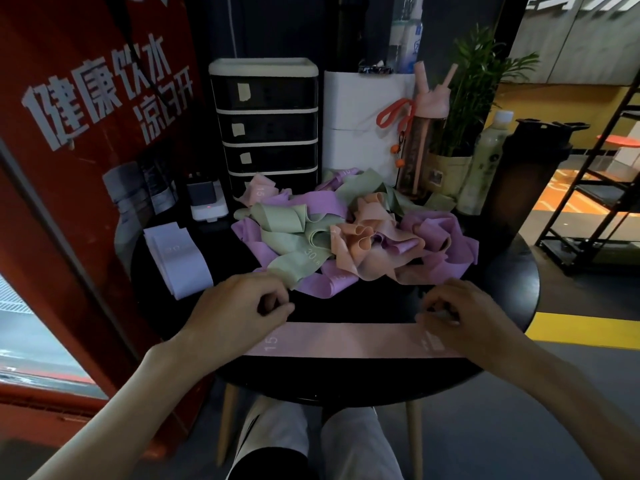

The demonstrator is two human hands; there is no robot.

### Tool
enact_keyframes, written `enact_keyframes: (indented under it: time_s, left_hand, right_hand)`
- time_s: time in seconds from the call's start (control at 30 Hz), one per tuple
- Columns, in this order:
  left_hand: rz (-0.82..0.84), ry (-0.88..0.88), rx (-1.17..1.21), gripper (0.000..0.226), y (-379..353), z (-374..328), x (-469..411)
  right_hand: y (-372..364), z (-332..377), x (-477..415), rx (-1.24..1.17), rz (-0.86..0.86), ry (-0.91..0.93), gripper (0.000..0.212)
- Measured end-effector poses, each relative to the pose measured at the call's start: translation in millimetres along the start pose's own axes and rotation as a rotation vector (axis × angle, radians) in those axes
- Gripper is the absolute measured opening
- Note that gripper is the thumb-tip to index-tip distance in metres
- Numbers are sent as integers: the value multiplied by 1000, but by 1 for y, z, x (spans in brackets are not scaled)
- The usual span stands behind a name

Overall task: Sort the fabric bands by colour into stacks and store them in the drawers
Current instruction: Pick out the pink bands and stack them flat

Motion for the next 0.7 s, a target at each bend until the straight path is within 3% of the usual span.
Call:
enact_keyframes:
  time_s: [0.1, 0.2, 0.4, 0.7]
  left_hand:
    - [-36, -46, 47, 13, 0, -20, -38]
    - [-1, -32, 36, 12, -11, -25, -88]
    - [31, -81, -149, 12, -36, -24, -157]
    - [131, -74, -262, 6, -53, -15, -186]
  right_hand:
    - [-6, 16, -12, -219, -95, -3, 14]
    - [-24, 17, -17, -257, -60, -34, 4]
    - [-32, 10, -19, -237, -86, -59, 5]
    - [-38, 1, -23, -253, -111, -44, 11]
Point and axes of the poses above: each hand's wrist, its own x-axis away from the middle knuckle, its own y-axis out of the back of the hand, z = x × y, the point moved 7 cm from there along -x, towards the middle knuckle, and after that the axes turned 6 degrees about x, right-handed, at the moved point
